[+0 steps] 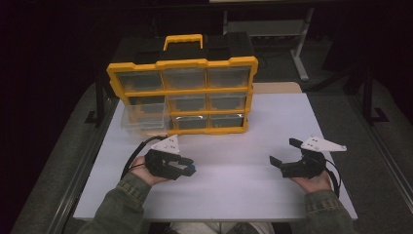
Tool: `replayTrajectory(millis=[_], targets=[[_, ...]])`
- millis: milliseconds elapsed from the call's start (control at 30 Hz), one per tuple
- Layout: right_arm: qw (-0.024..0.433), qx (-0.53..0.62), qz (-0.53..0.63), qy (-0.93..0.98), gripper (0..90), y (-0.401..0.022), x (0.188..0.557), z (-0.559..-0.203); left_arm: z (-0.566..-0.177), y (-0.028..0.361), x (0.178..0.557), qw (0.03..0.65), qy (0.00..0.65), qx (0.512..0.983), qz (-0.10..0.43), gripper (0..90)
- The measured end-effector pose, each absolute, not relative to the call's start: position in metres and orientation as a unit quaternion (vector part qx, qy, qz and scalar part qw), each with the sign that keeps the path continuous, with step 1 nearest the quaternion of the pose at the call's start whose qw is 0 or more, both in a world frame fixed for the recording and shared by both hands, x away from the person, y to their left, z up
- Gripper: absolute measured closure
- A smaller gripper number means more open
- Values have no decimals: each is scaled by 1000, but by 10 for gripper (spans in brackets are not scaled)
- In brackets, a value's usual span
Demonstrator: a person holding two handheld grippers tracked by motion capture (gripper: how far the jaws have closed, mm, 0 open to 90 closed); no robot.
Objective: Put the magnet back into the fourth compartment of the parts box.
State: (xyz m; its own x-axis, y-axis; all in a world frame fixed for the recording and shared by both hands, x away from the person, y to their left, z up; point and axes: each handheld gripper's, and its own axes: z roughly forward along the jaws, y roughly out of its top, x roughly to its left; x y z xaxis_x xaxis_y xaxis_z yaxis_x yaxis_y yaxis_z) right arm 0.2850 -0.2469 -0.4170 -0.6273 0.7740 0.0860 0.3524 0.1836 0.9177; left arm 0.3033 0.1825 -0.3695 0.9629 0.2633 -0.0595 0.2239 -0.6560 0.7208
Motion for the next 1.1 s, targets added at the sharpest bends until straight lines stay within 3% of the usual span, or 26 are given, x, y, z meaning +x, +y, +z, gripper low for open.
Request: replayTrajectory(millis=[600, 1100], targets=[[204, 382, 513, 741, 0, -247, 286, -417, -337, 207, 303, 410, 139, 901, 12, 626], [202, 381, 512, 743, 0, -247, 286, -417, -315, 224, 305, 404, 146, 902, 40, 626]])
